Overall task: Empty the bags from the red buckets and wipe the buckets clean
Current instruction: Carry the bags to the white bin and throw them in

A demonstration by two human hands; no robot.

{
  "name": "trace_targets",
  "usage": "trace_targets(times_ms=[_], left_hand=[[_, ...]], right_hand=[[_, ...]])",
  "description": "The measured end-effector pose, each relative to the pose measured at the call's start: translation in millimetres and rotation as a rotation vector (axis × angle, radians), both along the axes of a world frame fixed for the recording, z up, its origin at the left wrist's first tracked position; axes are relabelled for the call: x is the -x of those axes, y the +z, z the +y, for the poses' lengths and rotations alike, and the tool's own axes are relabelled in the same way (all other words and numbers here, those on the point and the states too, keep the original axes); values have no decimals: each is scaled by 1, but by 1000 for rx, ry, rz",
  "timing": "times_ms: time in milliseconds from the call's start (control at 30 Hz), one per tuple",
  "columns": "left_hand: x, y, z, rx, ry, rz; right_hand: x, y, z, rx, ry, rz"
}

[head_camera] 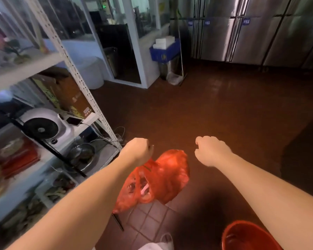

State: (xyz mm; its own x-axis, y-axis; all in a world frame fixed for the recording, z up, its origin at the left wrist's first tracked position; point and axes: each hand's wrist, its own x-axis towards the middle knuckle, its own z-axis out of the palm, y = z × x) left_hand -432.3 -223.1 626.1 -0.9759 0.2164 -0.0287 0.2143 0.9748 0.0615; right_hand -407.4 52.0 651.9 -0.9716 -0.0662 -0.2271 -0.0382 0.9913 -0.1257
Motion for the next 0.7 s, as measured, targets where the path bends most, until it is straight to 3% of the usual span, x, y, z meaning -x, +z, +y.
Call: trace_targets(times_ms=[500, 700], left_hand=[[266, -52, -11, -120, -13, -156], [371, -40, -24, -173, -43, -89]], right_hand=[[261, -37, -51, -48, 47, -93], [372, -26, -76, -40, 67, -102]])
